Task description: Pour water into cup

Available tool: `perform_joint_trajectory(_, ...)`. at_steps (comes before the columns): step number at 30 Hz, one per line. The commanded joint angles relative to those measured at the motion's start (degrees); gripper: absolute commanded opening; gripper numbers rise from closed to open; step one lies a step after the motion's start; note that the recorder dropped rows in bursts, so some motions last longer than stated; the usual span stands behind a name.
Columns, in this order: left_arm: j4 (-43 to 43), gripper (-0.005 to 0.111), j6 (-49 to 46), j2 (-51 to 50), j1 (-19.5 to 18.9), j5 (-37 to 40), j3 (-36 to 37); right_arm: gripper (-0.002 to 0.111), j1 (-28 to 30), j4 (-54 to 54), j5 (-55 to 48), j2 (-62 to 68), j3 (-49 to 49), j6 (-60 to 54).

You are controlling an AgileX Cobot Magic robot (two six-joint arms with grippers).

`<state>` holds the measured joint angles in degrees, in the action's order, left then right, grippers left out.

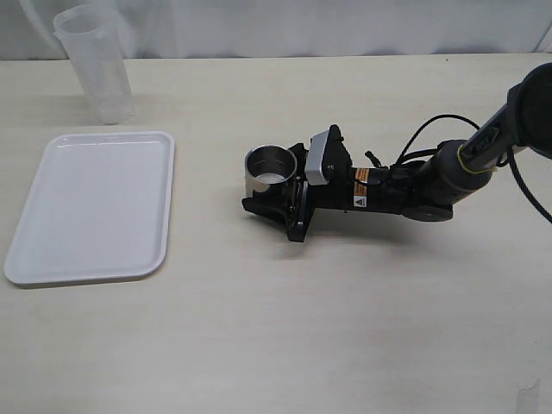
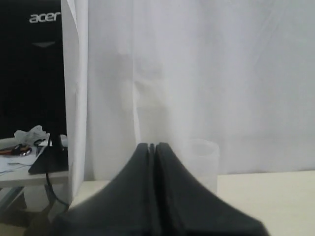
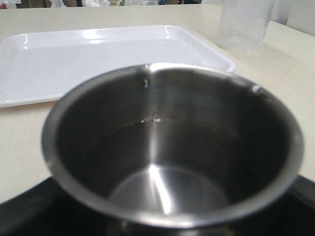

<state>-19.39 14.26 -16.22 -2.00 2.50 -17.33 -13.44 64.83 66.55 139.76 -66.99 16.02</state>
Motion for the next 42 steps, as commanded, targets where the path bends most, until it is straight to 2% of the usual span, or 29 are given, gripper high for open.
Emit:
perform_joint_trajectory(1,0.7,0.0,0.8,9.6,0.0,-0.7,2.9,0.004,-0.1,0.5,1.0,-0.3,-0.3,-0.2)
perform_joint_trajectory(4,2.5,0.0,0.8,14.8,0.0,2.8,3.4,0.004,-0.1,0.5,1.0,-0.3,-0.3,-0.2)
perform_joint_trajectory(7,2.6,0.0,0.9,15.7,0.0,4.7,3.4,0.004,-0.1,0.5,1.0,-0.3,-0.3,-0.2)
perform_joint_trajectory(42,2.0,0.0,0.9,15.7,0.0,4.5,3.4,0.004,-0.1,0.5,0.9,-0.3,-0.3,-0.2)
